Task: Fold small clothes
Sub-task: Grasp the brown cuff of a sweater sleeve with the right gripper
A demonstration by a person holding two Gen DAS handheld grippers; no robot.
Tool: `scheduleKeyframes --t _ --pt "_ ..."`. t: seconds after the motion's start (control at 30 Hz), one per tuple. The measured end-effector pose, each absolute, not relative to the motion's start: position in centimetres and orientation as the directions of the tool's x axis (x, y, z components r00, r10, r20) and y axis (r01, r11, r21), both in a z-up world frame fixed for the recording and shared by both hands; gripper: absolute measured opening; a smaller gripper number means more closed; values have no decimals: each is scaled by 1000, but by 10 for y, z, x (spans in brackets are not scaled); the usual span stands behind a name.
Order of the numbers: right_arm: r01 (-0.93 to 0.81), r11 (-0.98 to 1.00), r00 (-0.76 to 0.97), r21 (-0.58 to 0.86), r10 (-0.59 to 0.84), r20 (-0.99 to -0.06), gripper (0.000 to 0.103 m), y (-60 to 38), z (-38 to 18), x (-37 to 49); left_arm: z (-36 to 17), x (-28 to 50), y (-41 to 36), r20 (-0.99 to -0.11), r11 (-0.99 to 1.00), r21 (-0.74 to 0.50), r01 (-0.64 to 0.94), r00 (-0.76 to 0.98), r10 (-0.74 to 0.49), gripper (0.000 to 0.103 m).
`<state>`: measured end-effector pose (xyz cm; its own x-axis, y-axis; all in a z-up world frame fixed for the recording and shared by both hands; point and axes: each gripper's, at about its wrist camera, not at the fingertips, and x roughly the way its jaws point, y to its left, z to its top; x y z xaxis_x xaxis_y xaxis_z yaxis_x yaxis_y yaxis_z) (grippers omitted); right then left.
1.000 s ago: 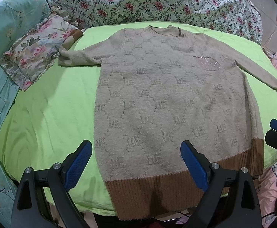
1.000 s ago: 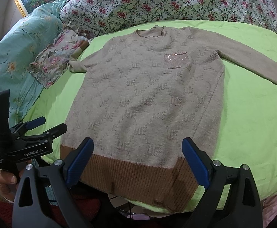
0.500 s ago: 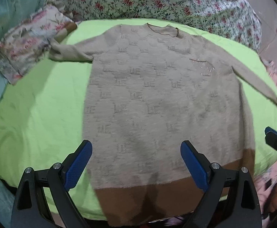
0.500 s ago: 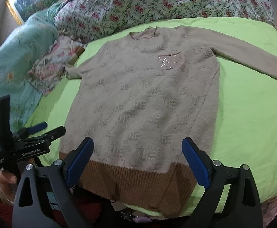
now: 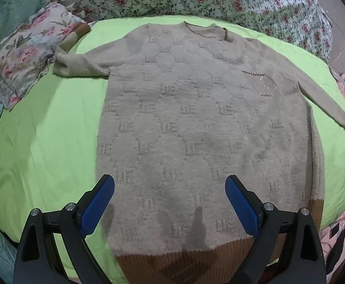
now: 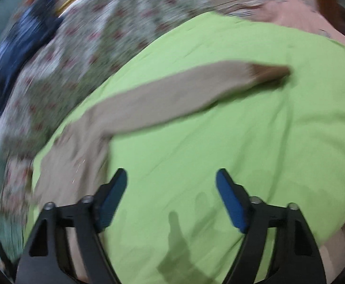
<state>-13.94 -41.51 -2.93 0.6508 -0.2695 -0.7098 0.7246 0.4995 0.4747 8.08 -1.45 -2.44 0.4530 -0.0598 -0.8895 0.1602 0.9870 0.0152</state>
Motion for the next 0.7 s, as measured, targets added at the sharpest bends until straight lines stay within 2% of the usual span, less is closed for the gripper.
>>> scheduleKeyframes --t 0.07,0.17,0.3,0.33,0.37,0.4,0.43,0.47,0.6,0.7 --pt "743 453 647 492 -296 -703 63 -452 -33 -140 -28 83 -21 -890 986 22 167 452 -56 95" --pt "766 383 632 516 -301 -714 47 -492 -43 -138 -35 85 -28 -900 984 31 173 432 -47 95" --pt "774 286 631 564 -284 -722 44 -528 -64 -129 -45 89 -35 -911 981 41 187 411 -41 95" --pt "772 278 634 571 -290 -716 38 -534 -65 -127 -46 90 -37 -911 981 41 191 409 -41 95" --pt "783 273 622 559 -308 -720 37 -541 -65 -123 -48 92 -38 -912 980 40 196 407 -44 95" --pt "788 280 615 548 -320 -721 30 -542 -64 -119 -50 94 -40 -913 979 40 199 405 -46 95" --pt "792 296 610 534 -333 -719 13 -542 -62 -114 -50 96 -41 -912 979 35 201 408 -51 95" --pt "796 320 604 515 -349 -717 10 -541 -56 -106 -51 97 -42 -911 979 33 203 409 -55 95" --pt "738 463 662 491 -352 -662 8 -519 -27 -60 -54 106 -48 -913 979 5 203 401 -79 95" --pt "622 603 742 499 -250 -623 8 -482 -5 1 -50 114 -50 -907 979 -23 205 407 -106 95"
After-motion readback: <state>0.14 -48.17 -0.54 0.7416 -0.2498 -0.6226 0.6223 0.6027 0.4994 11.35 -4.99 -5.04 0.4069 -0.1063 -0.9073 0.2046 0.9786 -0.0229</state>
